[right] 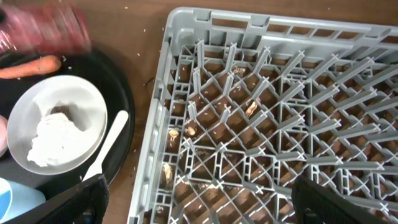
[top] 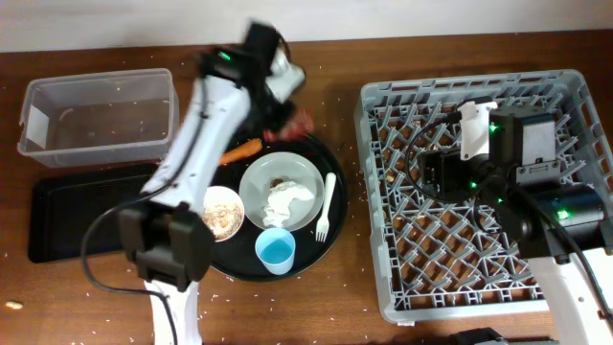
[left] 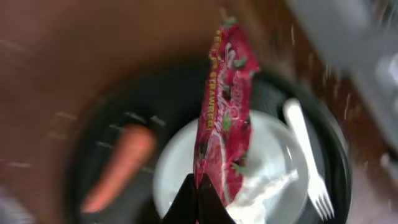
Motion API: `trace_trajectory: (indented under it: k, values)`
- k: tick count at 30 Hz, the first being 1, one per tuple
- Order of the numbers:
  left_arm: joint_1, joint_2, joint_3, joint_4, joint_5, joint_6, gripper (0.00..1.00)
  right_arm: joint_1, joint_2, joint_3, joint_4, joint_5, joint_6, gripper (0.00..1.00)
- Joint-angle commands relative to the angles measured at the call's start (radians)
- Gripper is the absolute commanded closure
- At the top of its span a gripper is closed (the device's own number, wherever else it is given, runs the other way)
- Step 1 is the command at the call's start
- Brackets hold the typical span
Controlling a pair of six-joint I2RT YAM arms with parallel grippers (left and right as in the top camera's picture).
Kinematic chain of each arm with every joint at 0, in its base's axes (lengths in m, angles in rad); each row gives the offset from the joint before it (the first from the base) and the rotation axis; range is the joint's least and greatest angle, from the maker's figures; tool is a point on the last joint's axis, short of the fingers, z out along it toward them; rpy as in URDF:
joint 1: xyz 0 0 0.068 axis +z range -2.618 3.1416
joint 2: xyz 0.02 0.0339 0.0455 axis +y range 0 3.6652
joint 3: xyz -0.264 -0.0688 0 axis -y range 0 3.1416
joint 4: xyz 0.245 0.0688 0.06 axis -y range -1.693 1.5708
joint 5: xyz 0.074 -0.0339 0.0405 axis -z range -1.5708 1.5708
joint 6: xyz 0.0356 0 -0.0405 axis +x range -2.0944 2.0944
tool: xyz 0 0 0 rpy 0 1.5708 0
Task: Sort waste into correct bins and load items into the dishwasher rack
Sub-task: 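Carry the wrapper left and drop it into the clear bin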
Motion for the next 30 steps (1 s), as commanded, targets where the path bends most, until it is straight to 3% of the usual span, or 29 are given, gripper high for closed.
trace_trajectory:
  k: [1, 5, 11, 13, 14, 15, 16, 18, 23, 26, 29, 30]
  values:
    - [0.117, -0.011, 0.192, -0.024, -0.074, -0.038, 0.99, -0.004, 0.002, 0.015, 0.004, 0.012, 0.008, 0.07]
    - [0.279, -0.004, 0.209, 0.025, -0.225, -0.06, 0.99, -0.004, 0.003, 0.015, 0.0, 0.012, 0.008, 0.07]
    - [0.536, 0.097, 0.209, 0.12, -0.224, -0.243, 0.99, -0.004, 0.003, 0.015, 0.0, 0.012, 0.008, 0.07]
    - [0.594, 0.151, 0.209, 0.127, -0.188, -0.256, 0.99, -0.004, 0.003, 0.015, 0.0, 0.012, 0.008, 0.07]
    - [0.612, 0.179, 0.209, 0.128, -0.167, -0.256, 0.96, -0.004, 0.003, 0.015, 0.0, 0.012, 0.008, 0.07]
    - [0.62, 0.195, 0.209, 0.126, -0.164, -0.256, 0.83, -0.004, 0.003, 0.015, 0.0, 0.012, 0.008, 0.07]
    - [0.622, 0.204, 0.209, 0.124, -0.164, -0.256, 0.59, -0.004, 0.003, 0.015, 0.0, 0.012, 0.008, 0.07]
    - [0.622, 0.205, 0.209, 0.127, -0.164, -0.256, 0.01, -0.004, 0.003, 0.015, 0.0, 0.012, 0.008, 0.07]
    - [0.603, 0.16, 0.349, 0.007, -0.095, -0.228, 0.01, -0.004, 0.003, 0.015, 0.0, 0.012, 0.008, 0.07]
    - [0.55, 0.123, 0.427, -0.089, 0.095, -0.067, 0.01, -0.004, 0.003, 0.015, 0.0, 0.012, 0.008, 0.07]
    - [0.439, 0.1, 0.443, -0.16, 0.124, 0.055, 0.01, -0.004, 0.003, 0.015, -0.003, 0.004, 0.014, 0.07]
    - [0.373, 0.1, 0.443, -0.204, 0.123, 0.159, 0.01, -0.004, 0.003, 0.015, -0.008, -0.001, 0.02, 0.07]
